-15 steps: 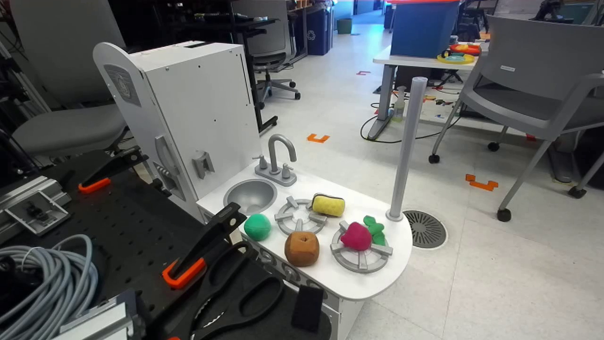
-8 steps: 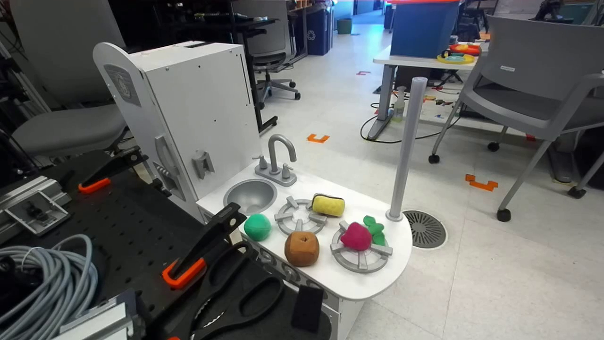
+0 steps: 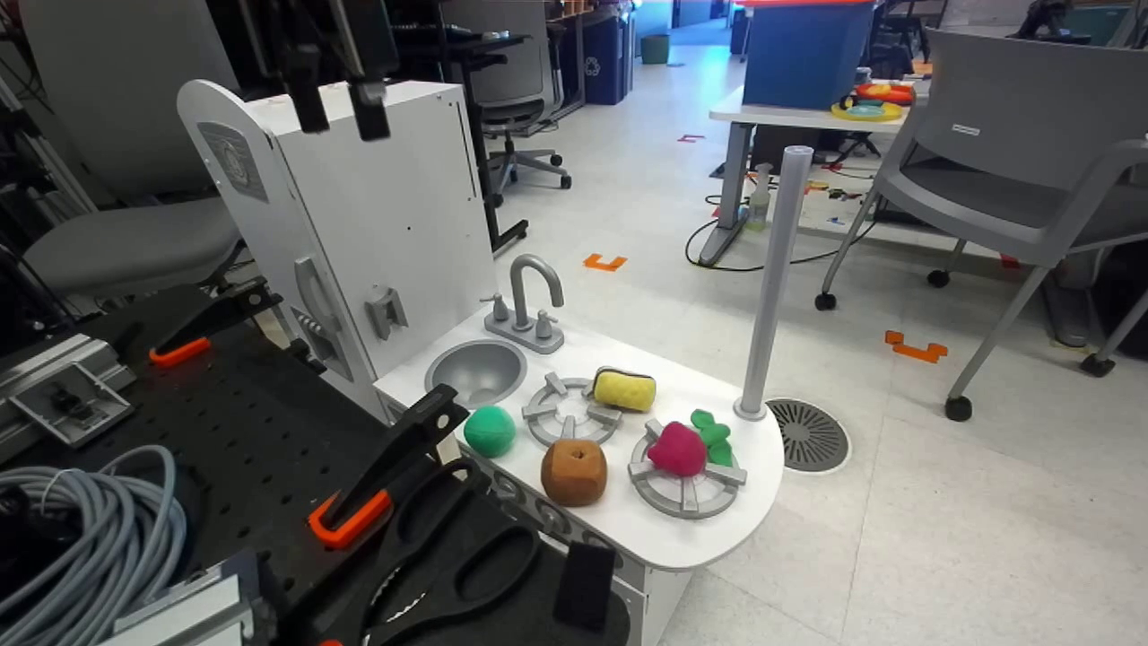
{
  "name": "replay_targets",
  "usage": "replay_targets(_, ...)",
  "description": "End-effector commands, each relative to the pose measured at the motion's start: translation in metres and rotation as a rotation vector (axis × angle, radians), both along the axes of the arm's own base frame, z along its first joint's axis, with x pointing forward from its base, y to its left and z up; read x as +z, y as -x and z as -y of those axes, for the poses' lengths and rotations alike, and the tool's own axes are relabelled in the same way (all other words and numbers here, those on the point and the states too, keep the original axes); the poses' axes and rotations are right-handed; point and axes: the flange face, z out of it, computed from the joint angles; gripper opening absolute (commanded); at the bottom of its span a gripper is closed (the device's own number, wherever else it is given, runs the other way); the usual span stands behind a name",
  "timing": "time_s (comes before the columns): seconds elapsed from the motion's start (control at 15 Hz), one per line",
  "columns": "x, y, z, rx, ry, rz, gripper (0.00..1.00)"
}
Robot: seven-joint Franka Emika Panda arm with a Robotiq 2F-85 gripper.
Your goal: Put the green plushy on the silver thing
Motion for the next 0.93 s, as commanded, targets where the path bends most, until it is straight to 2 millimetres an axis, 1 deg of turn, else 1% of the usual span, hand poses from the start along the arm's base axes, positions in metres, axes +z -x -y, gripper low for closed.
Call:
replay_targets(0.0, -0.07, -0.038, 0.011, 0.04, 0.085, -0.003, 1.0)
replay_targets(0.2, -0.138, -0.058, 0.014, 0.061, 0.153, -0.053, 1.0)
replay_targets(0.33, -0.176, -0.067, 0.013, 0.069, 0.174, -0.071, 1.0)
replay_targets(0.6, -0.245, -0.077, -0.001, 0.067, 0.134, -0.091, 1.0)
replay_targets(0.73, -0.273, -0.08, -0.007, 0.057, 0.123, -0.087, 1.0)
replay_targets(0.87, -0.299, -0.078, -0.009, 0.049, 0.14, -0.124, 1.0)
